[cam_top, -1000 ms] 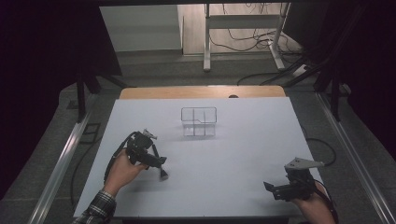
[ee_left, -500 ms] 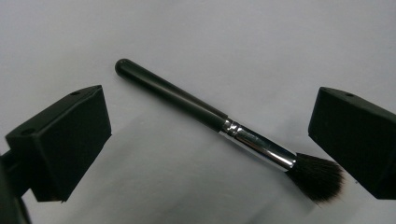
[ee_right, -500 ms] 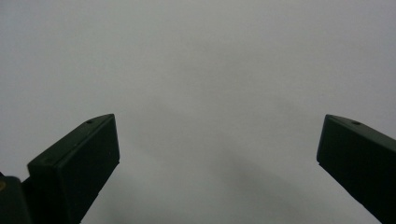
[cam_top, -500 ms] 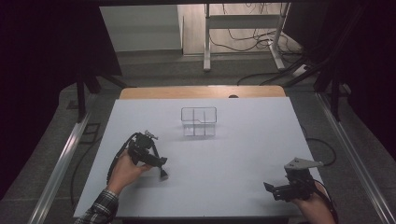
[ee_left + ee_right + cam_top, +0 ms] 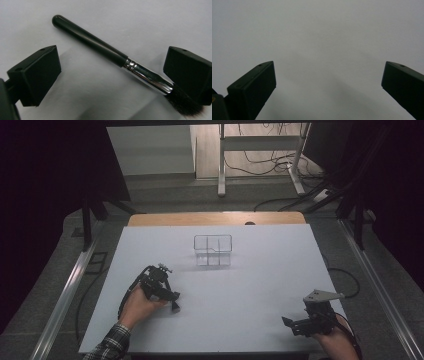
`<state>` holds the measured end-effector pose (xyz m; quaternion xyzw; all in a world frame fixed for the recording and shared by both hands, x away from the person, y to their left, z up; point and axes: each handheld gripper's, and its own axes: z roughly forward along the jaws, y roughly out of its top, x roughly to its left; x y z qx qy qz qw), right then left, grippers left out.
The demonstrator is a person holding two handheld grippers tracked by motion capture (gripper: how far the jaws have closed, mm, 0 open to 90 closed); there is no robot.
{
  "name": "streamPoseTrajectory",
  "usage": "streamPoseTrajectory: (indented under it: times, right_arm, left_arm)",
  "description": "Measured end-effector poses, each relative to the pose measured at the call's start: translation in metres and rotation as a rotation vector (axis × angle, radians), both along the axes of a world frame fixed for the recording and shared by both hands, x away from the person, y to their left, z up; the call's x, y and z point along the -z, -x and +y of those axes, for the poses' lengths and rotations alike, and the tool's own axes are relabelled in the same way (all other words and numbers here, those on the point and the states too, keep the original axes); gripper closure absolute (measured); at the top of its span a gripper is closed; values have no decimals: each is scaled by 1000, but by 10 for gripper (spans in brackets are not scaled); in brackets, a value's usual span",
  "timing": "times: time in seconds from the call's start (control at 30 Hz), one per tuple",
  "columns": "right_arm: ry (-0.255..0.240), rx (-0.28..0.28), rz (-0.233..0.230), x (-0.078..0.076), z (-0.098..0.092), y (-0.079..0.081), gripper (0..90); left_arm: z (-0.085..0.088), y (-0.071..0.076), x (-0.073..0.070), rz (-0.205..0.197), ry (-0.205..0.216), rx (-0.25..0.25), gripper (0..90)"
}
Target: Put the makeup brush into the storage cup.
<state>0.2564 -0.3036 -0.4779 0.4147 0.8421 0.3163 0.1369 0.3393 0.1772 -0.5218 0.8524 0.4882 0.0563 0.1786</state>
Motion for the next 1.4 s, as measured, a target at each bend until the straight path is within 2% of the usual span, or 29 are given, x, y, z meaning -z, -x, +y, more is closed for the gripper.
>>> streamPoseTrajectory:
  times: [0.17, 0.43, 0.47, 0.5, 0.53, 0.57, 0.63, 0.67, 0.77, 0.87, 1.03, 1.07, 1.1, 1.13, 1.27, 1.4]
  right_arm:
    - [2, -1, 2, 0, 0, 0, 0]
    - [6, -4, 13, 1, 0, 0, 1]
    - [8, -8, 11, 1, 0, 0, 1]
    - [8, -8, 11, 1, 0, 0, 1]
    - [7, -6, 15, 1, 0, 0, 1]
    - [5, -5, 14, 1, 0, 0, 1]
    - [7, -5, 15, 1, 0, 0, 2]
    - [7, -5, 15, 1, 0, 0, 2]
    - [8, -9, 10, 1, 0, 0, 2]
    - [6, -6, 14, 1, 0, 0, 2]
    - [1, -8, 14, 1, 0, 1, 2]
    - [2, -12, 11, 1, 0, 0, 3]
    - [2, -12, 11, 1, 0, 0, 3]
    - [4, -13, 10, 1, 0, 0, 3]
    - [2, -11, 11, 1, 0, 1, 3]
    - [-1, -14, 4, 0, 0, 1, 3]
  left_arm:
    - [0, 0, 2, 19, -3, -7, 63]
    - [0, 3, -2, 22, -30, 0, 199]
    - [1, 4, -4, 26, -33, 2, 302]
    - [1, 4, -5, 28, -30, -3, 302]
    - [2, 6, -8, 36, -34, 4, 467]
    - [2, 6, -8, 36, -34, 4, 532]
    - [3, 8, -10, 44, -30, 19, 744]
    - [3, 8, -10, 44, -30, 19, 768]
    - [2, 9, -10, 37, -45, 38, 770]
    - [3, 10, -10, 23, -43, 45, 770]
    - [6, 11, -10, 13, -18, 45, 771]
    - [7, 11, -11, 10, 7, 47, 771]
    - [7, 11, -11, 10, 7, 47, 771]
    - [9, 11, -13, 23, 35, 60, 771]
    - [9, 12, -12, 34, 52, 81, 771]
    - [9, 16, -17, 1, 56, 96, 770]
